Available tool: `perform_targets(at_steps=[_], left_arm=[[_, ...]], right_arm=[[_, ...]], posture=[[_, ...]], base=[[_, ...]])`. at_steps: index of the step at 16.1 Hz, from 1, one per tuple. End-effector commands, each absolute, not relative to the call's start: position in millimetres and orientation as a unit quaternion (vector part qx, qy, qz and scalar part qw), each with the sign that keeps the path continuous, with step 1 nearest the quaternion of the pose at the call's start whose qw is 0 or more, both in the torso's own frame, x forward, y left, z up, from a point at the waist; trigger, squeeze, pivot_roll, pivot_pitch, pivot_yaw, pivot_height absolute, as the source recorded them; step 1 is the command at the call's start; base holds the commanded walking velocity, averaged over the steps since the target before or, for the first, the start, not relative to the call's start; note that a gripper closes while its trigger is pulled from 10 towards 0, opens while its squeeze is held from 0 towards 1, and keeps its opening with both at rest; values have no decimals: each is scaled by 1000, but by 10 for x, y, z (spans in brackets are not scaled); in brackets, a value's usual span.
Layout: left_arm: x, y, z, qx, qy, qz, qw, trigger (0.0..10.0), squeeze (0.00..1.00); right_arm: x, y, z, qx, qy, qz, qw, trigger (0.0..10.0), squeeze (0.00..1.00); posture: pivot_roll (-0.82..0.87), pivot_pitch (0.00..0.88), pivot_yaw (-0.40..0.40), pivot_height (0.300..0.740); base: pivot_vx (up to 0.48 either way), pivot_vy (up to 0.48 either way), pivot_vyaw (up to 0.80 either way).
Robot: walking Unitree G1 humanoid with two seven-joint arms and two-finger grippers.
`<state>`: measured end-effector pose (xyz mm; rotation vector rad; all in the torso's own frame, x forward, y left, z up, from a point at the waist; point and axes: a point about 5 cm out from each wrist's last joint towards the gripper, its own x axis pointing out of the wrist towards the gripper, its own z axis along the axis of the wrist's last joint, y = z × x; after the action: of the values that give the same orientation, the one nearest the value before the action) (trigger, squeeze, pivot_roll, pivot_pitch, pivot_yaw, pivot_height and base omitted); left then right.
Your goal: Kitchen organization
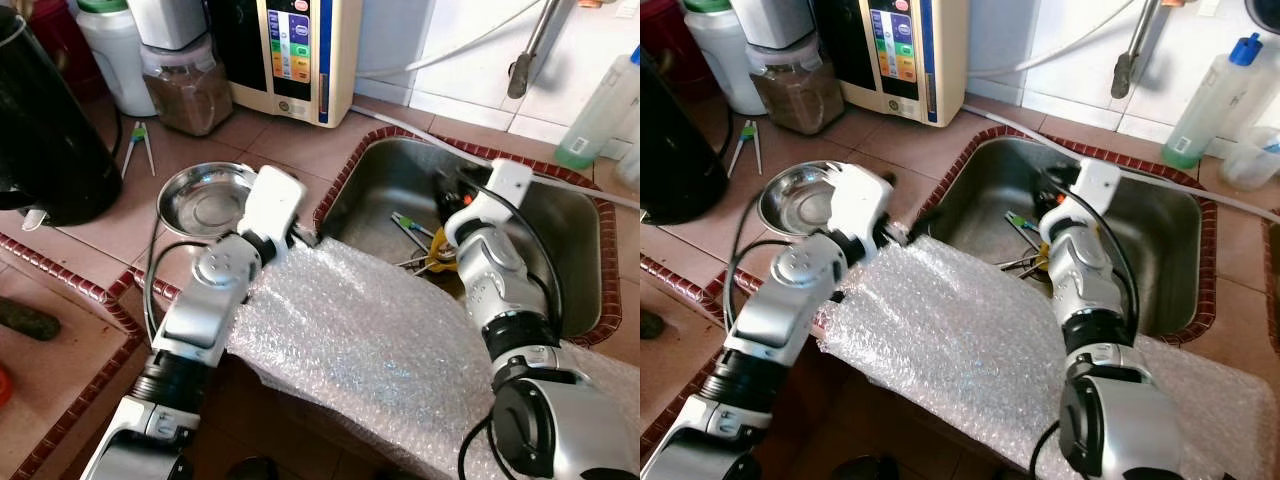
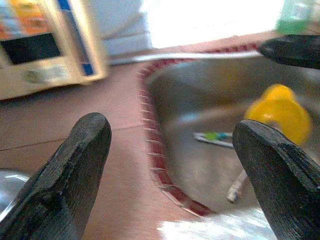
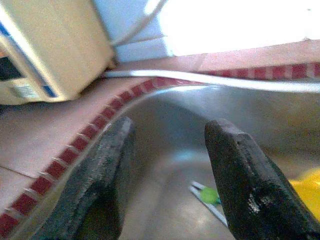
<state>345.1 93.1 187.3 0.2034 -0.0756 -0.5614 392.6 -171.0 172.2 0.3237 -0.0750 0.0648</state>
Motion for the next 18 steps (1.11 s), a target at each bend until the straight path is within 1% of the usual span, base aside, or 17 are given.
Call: perform_targets(at_steps=[1, 4, 5, 8, 10, 11, 12, 13, 14, 15, 17, 18], left_arm=[[3498, 979, 1902, 88, -40, -247, 964, 10000, 1000], [3627, 1221, 2032, 66, -67, -130, 987, 10000, 1000], [3692, 1435, 2067, 51, -69, -49, 995, 10000, 1000], [3728, 1692, 1980, 22, -34, 24, 999, 10000, 1000], [3732, 1790, 1947, -3, -21, 53, 998, 10000, 1000], [3733, 1832, 1928, -26, -12, 75, 997, 10000, 1000], [3733, 1832, 1928, -26, -12, 75, 997, 10000, 1000], [3746, 1872, 1903, -40, 0, 102, 994, 10000, 1000], [3755, 1898, 1889, -45, 5, 113, 993, 10000, 176], [3761, 1921, 1878, -47, 11, 122, 991, 10000, 0], [3768, 1996, 1841, -65, 35, 146, 987, 10000, 0], [3769, 2007, 1839, -66, 41, 149, 986, 10000, 0]], right_arm=[[3912, -1627, 1778, 160, -55, 71, 983, 10000, 1000], [3784, -1298, 1911, 162, -111, 195, 961, 10000, 1000], [3670, -1105, 1926, 150, -121, 262, 946, 10000, 1000], [3513, -886, 1892, 148, -109, 349, 919, 10000, 1000], [3450, -815, 1872, 147, -101, 380, 908, 10000, 1000], [3360, -741, 1869, 150, -93, 422, 889, 10000, 1000], [3360, -741, 1869, 150, -93, 422, 889, 10000, 1000], [3258, -690, 1873, 149, -86, 459, 871, 10000, 447], [3204, -671, 1871, 148, -81, 478, 862, 10000, 0], [3160, -659, 1870, 149, -76, 493, 854, 10000, 0], [3097, -657, 1850, 145, -65, 514, 843, 10000, 0], [3091, -661, 1850, 144, -64, 514, 843, 10000, 0]], posture=[[32, 116, 20, 740], [28, 117, 21, 740], [28, 118, 22, 740], [30, 121, 24, 740], [29, 122, 24, 740], [29, 123, 22, 740], [29, 123, 22, 740], [29, 123, 20, 740], [25, 123, 19, 740], [25, 124, 18, 740], [22, 123, 17, 740], [22, 123, 16, 740]], base=[[0, 0, 0], [0, 0, 0], [0, 0, 0], [0, 0, 0], [0, 0, 0], [0, 0, 0], [0, 0, 0], [0, 0, 0], [0, 0, 0], [0, 0, 0], [0, 0, 0], [0, 0, 0]])
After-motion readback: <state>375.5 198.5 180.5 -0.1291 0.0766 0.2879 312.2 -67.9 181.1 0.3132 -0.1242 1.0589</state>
